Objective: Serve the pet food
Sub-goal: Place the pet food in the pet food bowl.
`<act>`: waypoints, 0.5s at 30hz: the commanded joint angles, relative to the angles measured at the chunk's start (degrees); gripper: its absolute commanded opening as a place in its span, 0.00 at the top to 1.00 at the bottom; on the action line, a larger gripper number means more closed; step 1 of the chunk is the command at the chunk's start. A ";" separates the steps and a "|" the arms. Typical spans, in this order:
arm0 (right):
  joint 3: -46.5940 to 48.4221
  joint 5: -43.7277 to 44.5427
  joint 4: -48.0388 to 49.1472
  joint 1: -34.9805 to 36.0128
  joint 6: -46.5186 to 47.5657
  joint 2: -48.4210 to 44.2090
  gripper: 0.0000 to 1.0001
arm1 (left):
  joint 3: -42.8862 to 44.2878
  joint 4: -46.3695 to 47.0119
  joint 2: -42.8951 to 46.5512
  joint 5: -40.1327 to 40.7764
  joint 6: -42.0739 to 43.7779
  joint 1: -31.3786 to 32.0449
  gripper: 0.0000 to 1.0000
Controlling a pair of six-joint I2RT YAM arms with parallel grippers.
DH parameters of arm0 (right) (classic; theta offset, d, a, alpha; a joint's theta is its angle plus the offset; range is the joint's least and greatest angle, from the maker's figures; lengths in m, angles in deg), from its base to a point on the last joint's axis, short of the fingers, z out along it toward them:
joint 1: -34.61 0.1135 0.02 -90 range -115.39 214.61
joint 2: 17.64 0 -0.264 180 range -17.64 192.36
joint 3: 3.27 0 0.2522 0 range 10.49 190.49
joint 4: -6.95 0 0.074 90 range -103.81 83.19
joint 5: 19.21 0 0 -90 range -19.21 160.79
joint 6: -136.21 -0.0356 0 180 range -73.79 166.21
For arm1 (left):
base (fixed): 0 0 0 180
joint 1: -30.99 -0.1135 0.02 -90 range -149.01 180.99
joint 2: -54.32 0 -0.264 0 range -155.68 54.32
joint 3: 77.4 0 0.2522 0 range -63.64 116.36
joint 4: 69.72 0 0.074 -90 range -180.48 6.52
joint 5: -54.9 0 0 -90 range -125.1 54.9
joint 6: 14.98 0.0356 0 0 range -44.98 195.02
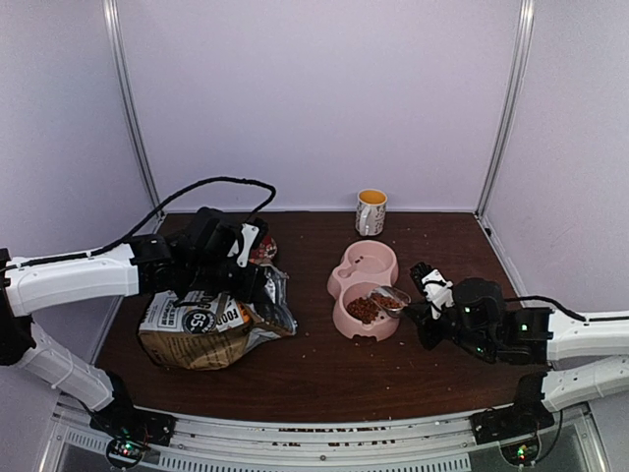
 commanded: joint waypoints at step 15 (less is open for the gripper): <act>6.96 -2.11 -8.32 -1.64 0.49 -0.54 1.00 | 1.96 6.80 0.30 2.07 1.29 -0.33 1.00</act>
